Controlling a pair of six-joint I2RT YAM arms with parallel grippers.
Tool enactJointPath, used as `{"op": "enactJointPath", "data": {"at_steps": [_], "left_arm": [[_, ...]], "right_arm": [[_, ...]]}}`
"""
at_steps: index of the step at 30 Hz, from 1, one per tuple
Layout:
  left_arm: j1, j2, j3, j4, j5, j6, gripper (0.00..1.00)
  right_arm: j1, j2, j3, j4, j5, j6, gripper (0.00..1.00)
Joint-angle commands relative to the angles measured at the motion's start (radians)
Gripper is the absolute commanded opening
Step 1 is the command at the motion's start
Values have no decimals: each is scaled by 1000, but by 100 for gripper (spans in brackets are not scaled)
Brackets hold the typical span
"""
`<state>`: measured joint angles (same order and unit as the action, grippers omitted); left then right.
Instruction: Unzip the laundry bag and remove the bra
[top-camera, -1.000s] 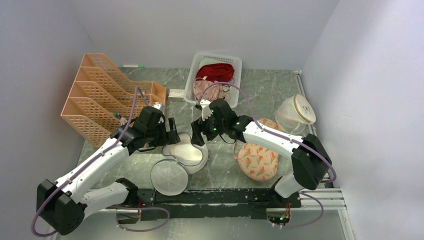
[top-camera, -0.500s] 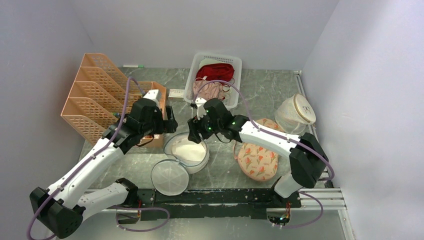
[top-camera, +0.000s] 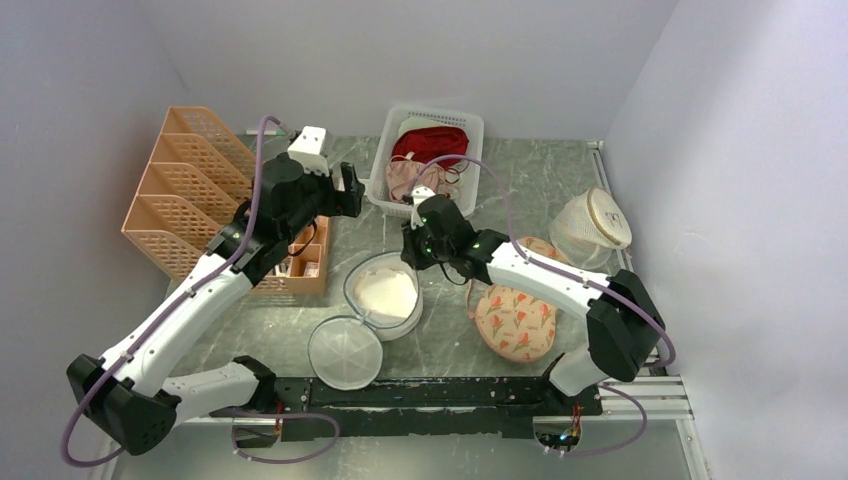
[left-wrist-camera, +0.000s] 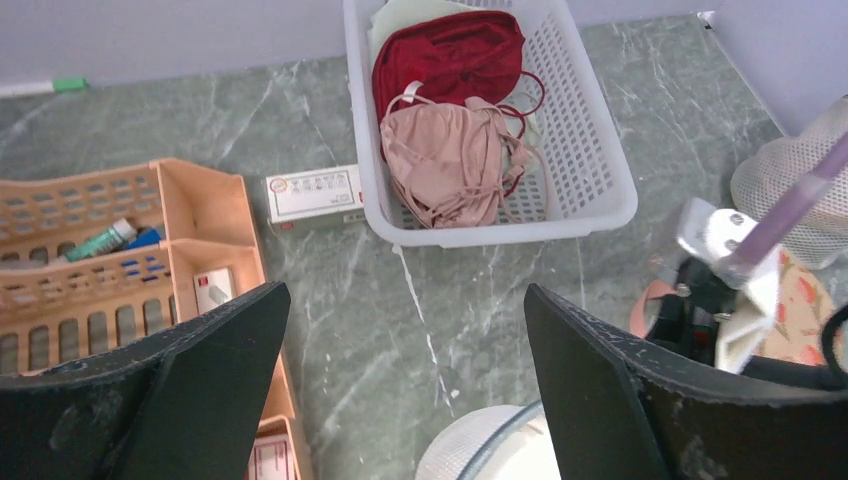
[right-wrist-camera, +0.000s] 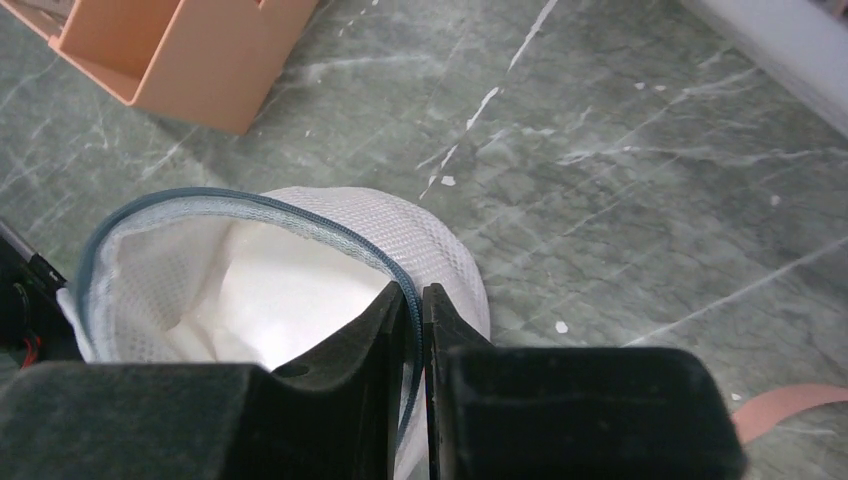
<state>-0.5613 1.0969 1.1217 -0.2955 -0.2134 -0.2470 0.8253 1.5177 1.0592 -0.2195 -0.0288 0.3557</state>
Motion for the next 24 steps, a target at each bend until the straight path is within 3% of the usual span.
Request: {"op": "enactJointPath", "data": {"at_steps": [1, 12, 20, 24], "left_arm": [[8, 32, -7, 140, 29, 100, 99], [8, -10, -172, 217, 32, 144, 99], [8, -18, -174, 208, 26, 156, 99], [8, -18, -167, 198, 27, 151, 99]], "right_arm": [[-24, -44, -10, 0, 49, 0, 11], [-81, -66, -32, -39, 79, -4, 12], [-78, -94, 58, -191, 90, -19, 50], [-38, -119, 99, -264, 103, -4, 56]]}}
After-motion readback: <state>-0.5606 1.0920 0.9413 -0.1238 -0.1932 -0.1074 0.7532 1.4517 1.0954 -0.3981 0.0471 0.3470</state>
